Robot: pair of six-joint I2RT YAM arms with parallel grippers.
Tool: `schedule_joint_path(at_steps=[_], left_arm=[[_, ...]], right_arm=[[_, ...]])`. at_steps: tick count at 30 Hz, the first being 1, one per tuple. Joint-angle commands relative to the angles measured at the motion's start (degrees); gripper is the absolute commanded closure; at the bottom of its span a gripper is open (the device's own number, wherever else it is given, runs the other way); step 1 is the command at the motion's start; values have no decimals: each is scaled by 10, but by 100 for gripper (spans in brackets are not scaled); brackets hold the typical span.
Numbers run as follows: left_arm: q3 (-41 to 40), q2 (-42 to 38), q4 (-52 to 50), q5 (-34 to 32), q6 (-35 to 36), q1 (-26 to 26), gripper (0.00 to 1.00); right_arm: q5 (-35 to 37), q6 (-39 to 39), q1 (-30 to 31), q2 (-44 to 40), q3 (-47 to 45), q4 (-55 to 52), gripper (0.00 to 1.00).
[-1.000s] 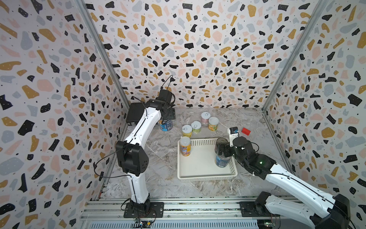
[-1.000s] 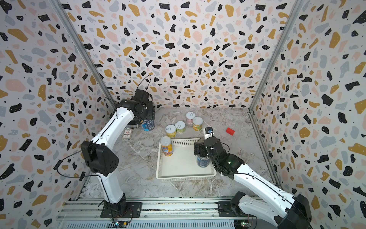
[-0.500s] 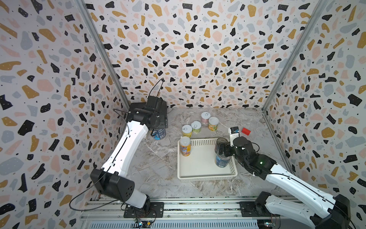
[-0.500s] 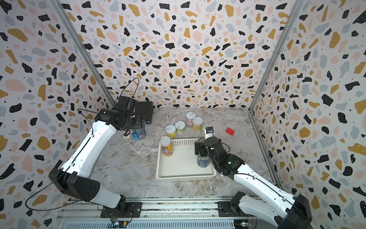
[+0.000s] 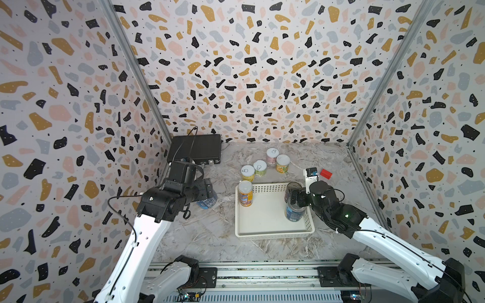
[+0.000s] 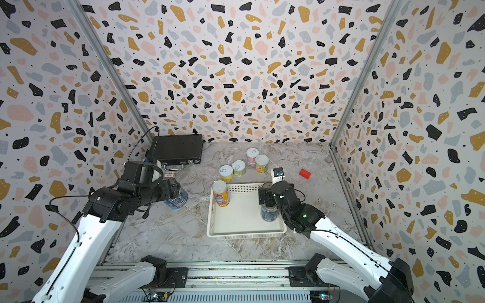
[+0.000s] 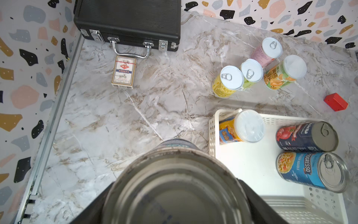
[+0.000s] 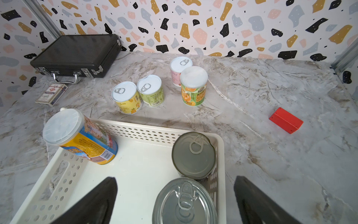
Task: Put the canned food in the basket
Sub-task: Place the canned food in the basket.
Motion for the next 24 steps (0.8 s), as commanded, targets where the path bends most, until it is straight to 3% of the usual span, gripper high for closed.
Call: schedule_joint_path(at_steps=[1,7,11,24], left_arm=[[-18,-43,111,16,-18,-13,50],[10,-40,57,12,-19,-99,52],[-8,-81,62,-9,-41,-160,52],[-51,-123,41,54,-69,-266,55]], right_arm=[[6,-6,-2,-13,-1,7,0],[11,-9,-2,-8,4,2,0],[16,-9,-2,-14,-1,4,0],[24,-12,-2,-18,-1,3,0]])
